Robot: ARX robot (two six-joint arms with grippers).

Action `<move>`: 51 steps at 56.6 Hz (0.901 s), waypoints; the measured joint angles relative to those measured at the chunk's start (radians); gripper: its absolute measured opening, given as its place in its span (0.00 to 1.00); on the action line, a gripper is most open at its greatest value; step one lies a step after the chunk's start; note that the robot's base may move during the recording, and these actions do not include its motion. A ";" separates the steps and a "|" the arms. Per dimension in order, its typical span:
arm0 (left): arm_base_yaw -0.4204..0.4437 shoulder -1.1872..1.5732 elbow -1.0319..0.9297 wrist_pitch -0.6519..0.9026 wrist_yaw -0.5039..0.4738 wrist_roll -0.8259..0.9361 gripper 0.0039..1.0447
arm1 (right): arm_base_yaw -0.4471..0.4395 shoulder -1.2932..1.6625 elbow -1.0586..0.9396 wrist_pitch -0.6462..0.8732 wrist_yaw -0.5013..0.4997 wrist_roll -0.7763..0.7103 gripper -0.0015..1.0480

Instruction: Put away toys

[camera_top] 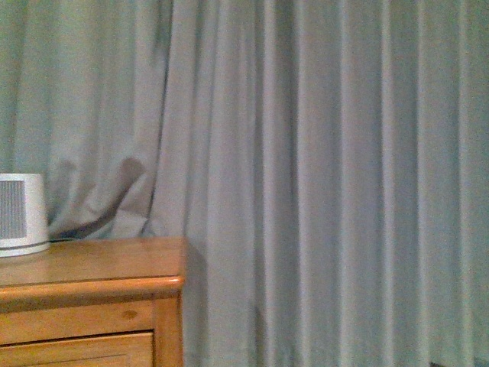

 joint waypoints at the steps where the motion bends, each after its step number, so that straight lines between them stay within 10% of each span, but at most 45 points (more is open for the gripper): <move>1: 0.000 0.000 0.000 0.000 0.000 0.000 0.94 | 0.000 0.000 0.000 0.000 0.000 0.000 0.09; 51: 0.000 0.000 0.000 -0.001 0.004 0.000 0.94 | 0.000 0.000 0.000 0.000 0.011 0.000 0.09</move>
